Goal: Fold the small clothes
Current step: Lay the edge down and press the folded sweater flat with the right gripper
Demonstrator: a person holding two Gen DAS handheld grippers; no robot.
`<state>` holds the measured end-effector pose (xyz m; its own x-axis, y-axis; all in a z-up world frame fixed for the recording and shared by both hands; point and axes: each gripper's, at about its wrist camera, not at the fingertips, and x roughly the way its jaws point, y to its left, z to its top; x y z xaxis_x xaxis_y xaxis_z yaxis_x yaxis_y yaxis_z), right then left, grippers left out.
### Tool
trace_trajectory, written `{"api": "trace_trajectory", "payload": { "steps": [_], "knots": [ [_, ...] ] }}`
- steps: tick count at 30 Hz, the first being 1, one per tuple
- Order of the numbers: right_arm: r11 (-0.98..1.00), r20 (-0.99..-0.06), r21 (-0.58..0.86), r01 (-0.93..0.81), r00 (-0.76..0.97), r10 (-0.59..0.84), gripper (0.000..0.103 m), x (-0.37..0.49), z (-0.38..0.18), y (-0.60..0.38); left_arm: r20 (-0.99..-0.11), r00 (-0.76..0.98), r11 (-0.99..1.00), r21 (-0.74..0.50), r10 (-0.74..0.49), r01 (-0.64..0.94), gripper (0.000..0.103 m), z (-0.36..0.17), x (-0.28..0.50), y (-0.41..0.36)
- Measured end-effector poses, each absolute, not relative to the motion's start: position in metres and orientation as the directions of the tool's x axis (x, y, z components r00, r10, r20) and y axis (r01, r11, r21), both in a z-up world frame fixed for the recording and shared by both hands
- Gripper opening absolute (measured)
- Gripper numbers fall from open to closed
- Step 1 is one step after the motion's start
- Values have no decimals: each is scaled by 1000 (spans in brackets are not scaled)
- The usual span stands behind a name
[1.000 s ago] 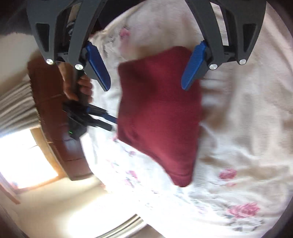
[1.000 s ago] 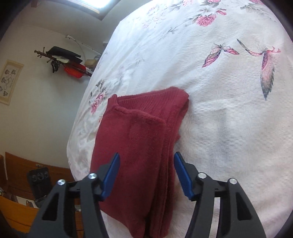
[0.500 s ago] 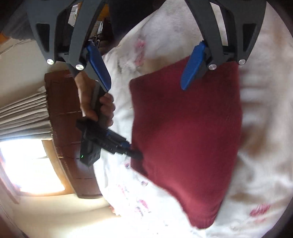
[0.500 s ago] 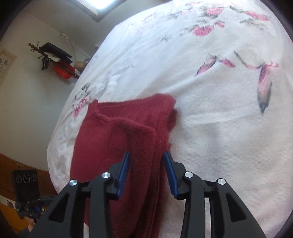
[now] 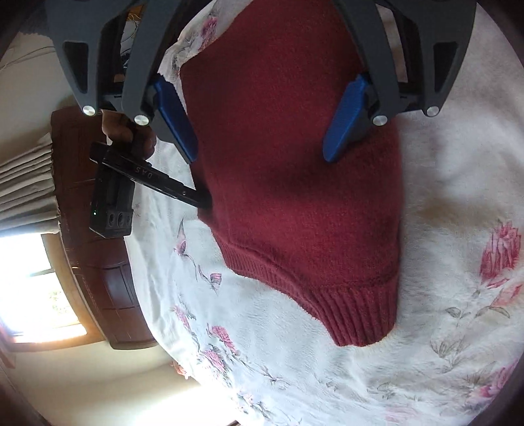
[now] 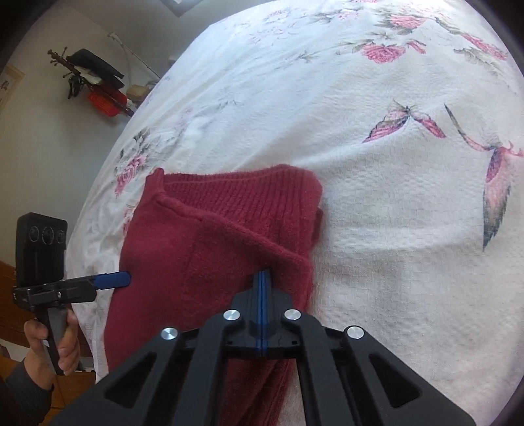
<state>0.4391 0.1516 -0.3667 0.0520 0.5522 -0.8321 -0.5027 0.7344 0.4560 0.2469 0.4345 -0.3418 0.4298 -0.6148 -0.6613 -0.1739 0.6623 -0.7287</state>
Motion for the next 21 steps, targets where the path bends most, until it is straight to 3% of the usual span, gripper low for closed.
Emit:
{"api": "trace_trajectory", "payload": {
  "steps": [5,7,10,14,18,21],
  "knots": [
    [638,-804,449,-625,29,594,1,369,-325,149,-579,460,630,-774,-673,-53,82,-305,206,417],
    [609,-836,417,-674,-22,548,1,343,-337,160,-615,416,643,-760,-670,-90,82,-326,201,408],
    [624,-913,242,-743,43,405,0,329,-369,171,-649,382,650,-745,-658,-148,81,-358,204,403],
    [669,-911,272,-692,38,410,0,338,-369,165,-694,377,699,-700,-614,-150,81,-345,209,392],
    [671,-894,294,-681,53,445,1,318,-340,158,-646,439,678,-727,-625,-105,83,-310,181,399],
    [663,-902,294,-689,31,431,1,295,-343,153,-674,414,685,-713,-612,-148,86,-326,157,400]
  ]
}}
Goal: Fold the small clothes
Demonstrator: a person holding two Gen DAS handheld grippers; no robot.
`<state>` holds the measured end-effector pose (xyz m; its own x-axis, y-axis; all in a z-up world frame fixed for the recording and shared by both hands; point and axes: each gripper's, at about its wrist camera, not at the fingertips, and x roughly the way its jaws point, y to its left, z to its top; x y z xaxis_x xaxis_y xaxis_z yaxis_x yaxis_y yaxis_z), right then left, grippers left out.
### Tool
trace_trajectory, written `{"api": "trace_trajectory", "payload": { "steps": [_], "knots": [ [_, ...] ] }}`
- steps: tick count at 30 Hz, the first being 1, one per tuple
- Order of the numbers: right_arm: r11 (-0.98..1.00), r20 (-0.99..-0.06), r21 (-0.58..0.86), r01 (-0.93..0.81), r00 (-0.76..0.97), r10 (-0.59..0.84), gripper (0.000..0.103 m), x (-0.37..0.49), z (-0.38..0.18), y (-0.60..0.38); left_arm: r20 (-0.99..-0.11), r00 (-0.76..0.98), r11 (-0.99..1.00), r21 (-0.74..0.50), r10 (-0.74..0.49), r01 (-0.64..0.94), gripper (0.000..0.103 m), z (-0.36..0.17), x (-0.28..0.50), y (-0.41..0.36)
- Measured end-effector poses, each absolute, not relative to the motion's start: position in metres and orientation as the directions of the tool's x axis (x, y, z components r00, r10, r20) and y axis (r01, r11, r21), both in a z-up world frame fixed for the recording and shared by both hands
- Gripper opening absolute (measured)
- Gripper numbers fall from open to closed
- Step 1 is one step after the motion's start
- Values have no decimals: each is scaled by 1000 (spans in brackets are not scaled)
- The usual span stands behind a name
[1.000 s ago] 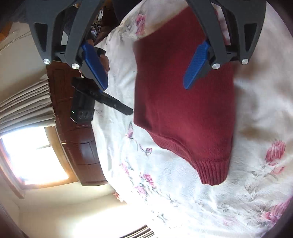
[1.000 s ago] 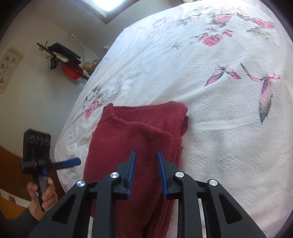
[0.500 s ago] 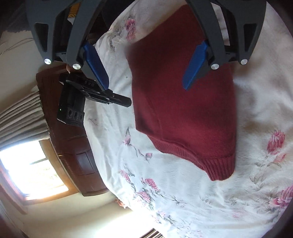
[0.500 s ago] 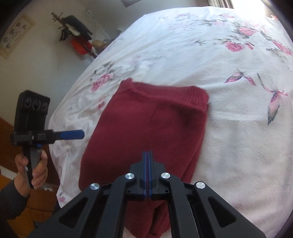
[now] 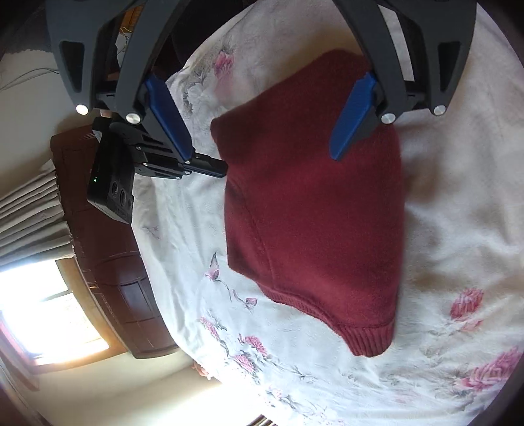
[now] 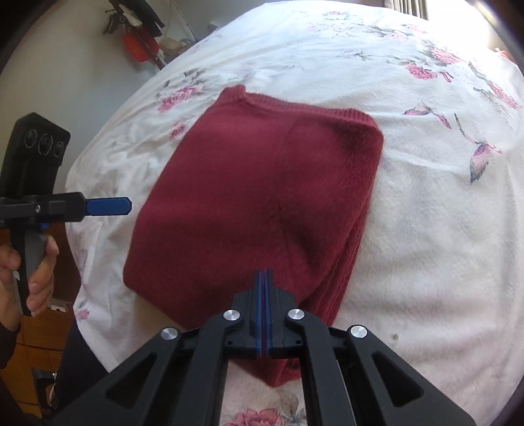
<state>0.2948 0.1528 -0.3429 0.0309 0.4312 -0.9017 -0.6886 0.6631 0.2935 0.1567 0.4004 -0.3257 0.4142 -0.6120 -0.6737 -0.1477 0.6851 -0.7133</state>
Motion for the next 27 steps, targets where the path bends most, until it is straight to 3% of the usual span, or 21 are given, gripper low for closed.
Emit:
{"api": "trace_trajectory", "payload": {
  "steps": [3,9,14,18,20,24,26,27],
  "knots": [
    [706,-925,263,-657,36,377,0,293,-371,146,-720,358,696,-684,-594,-221,85,-362,152,397],
    [728,-835,464,-505,23,549,4,284,-340,111,-724,415,718,-665,-551,-207,87,-334,136,391],
    [792,-888,426,-438,-35,458,1,275,-393,108,-801,305,756,-592,-514,-281,89,-373,140,384],
    [781,-855,469,-413,11,519,7,265,-365,96,-774,358,717,-625,-521,-309,92,-348,124,394],
    [783,-848,459,-419,57,528,25,253,-343,86,-804,370,744,-582,-466,-329,100,-331,104,397],
    [800,-851,424,-424,116,512,51,207,-316,68,-901,358,860,-372,-245,-349,100,-296,51,387],
    [828,-862,388,-404,158,481,82,178,-306,59,-917,379,903,-261,-122,-340,100,-276,22,375],
    [840,-867,367,-399,180,464,85,163,-301,56,-920,388,914,-208,-61,-349,100,-267,7,370]
  ]
}}
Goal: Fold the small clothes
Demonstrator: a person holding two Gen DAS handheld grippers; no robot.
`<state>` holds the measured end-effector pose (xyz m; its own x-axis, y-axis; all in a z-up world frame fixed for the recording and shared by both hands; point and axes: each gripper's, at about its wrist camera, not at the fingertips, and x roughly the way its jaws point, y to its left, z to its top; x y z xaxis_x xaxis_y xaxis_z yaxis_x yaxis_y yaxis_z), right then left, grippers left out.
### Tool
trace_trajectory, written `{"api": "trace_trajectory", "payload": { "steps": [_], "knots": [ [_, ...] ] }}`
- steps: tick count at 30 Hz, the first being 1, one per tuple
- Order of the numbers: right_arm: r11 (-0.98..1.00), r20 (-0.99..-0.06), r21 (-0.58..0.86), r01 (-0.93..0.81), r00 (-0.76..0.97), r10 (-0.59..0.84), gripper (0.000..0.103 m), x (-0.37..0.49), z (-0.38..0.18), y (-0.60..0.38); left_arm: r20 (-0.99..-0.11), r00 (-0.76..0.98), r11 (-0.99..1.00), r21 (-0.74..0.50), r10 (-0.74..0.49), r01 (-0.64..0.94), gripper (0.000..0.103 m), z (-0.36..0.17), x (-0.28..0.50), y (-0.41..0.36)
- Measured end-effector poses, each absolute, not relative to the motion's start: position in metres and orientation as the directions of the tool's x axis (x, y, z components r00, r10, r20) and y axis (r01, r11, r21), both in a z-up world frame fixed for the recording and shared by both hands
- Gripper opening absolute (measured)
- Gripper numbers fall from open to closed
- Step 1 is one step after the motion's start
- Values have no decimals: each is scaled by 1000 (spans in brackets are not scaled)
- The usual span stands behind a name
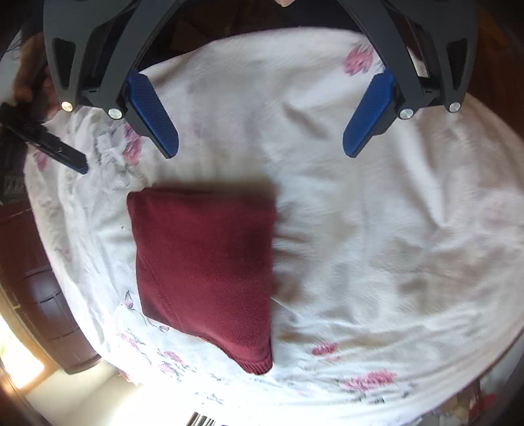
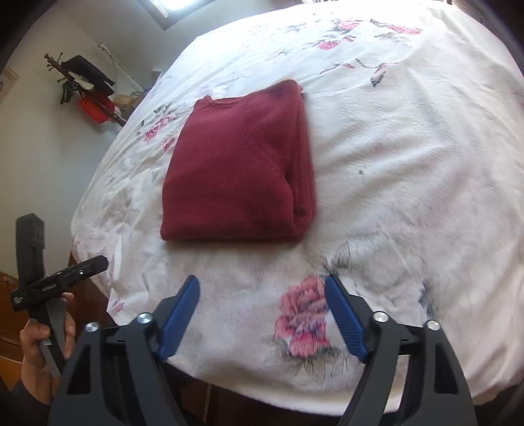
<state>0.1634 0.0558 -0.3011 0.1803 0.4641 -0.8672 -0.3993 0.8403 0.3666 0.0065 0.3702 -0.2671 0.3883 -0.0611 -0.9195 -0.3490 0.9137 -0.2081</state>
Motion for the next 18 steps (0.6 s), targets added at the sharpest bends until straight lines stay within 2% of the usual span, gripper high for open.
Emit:
{"api": "trace_trajectory", "payload": {
  "steps": [2,5,7,9,13,16,18],
  "knots": [
    [875,-885,294,-385,236,401,92,135,-290,48,-919,389,918,-106,56,-383,100,-251,-22,359],
    [921,-906,150,-360,324,274,95,94,-273,41,-922,344,911,22,178,-411,100,-231,-53,345],
    [940,-889,34,-340,420,184,95,67,-250,40,-920,358,911,1,163,-413,100,-208,-72,338],
    [952,-843,-62,-301,526,112,100,45,-217,36,-896,421,916,-40,144,-398,100,-175,-91,328],
    [935,-761,-26,-354,613,211,99,9,-146,30,-852,506,931,-70,131,-359,100,-110,-116,302],
    [934,-768,15,-358,593,240,99,-6,-105,30,-854,512,947,-84,91,-310,100,-68,-131,285],
    [926,-769,29,-377,584,262,99,-16,-83,31,-817,563,946,-71,128,-317,100,-40,-146,278]
  ]
}}
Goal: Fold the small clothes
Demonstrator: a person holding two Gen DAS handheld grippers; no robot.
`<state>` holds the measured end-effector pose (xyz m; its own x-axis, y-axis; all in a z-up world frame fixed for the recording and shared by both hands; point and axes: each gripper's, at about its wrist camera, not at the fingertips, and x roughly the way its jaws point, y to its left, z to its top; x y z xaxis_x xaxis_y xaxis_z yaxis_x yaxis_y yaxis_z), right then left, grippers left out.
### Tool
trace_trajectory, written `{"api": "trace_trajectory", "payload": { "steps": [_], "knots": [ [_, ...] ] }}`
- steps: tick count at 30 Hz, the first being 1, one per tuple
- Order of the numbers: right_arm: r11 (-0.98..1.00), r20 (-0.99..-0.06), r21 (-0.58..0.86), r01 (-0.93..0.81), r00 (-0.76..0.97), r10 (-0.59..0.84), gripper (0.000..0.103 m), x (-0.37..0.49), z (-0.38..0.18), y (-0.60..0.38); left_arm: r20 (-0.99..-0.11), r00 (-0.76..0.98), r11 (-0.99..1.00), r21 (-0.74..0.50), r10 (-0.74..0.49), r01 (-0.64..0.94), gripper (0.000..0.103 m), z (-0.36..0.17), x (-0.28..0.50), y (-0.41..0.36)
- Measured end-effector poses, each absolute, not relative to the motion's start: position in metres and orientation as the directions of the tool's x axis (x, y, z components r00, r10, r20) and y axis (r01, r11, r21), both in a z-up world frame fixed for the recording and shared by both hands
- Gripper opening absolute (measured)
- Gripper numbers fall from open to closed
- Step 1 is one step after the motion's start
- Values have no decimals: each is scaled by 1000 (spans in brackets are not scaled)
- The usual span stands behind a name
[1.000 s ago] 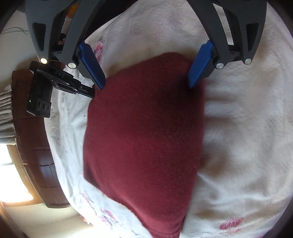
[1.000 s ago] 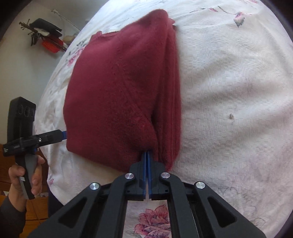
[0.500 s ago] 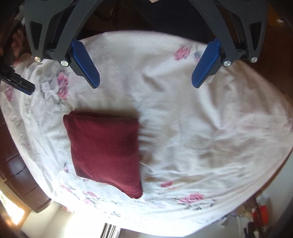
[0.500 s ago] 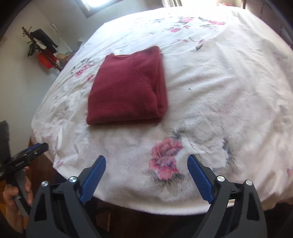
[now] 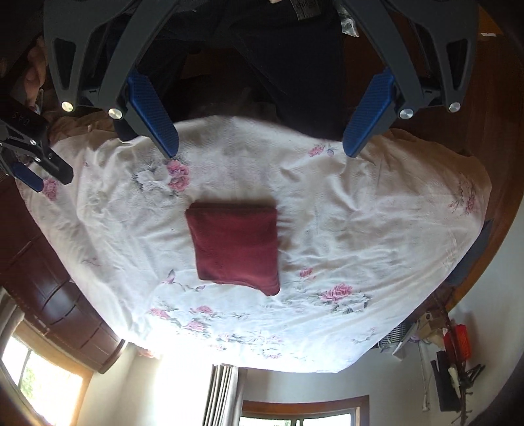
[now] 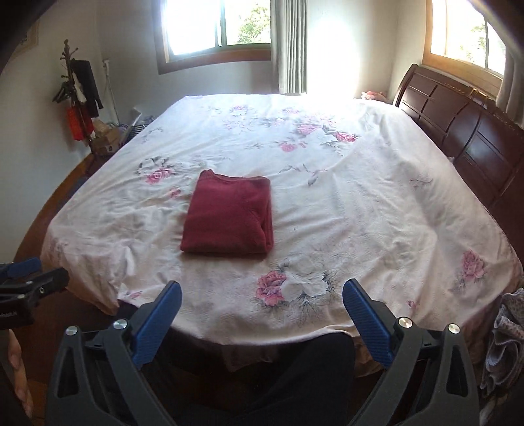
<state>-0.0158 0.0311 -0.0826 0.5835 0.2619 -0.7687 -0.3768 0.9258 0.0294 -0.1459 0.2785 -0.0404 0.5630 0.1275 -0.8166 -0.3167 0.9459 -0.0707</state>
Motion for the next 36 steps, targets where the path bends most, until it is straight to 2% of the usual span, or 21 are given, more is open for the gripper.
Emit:
{"api": "trace_trajectory", "payload": {
  "steps": [4,7,9,13,20,36],
  "knots": [
    [925,-766,-9,-380,598,238,99,-39,-53,35,-789,562,931,33,248,-364,100,-4,-164,265],
    [923,-778,7,-384,578,246,99,-51,-42,36,-806,533,929,52,256,-368,100,0,-166,259],
    [924,-773,-2,-383,587,241,99,-57,-40,37,-816,522,929,48,248,-367,100,-9,-167,255],
    [928,-773,-10,-372,592,229,99,-63,-44,40,-872,468,931,-41,144,-362,100,-36,-165,249],
    [933,-781,-23,-359,589,207,99,-63,-51,43,-877,447,937,12,177,-348,100,-45,-164,241],
    [938,-777,-42,-345,601,186,99,-44,-54,47,-881,451,944,-12,147,-331,100,-46,-148,253]
  ]
}}
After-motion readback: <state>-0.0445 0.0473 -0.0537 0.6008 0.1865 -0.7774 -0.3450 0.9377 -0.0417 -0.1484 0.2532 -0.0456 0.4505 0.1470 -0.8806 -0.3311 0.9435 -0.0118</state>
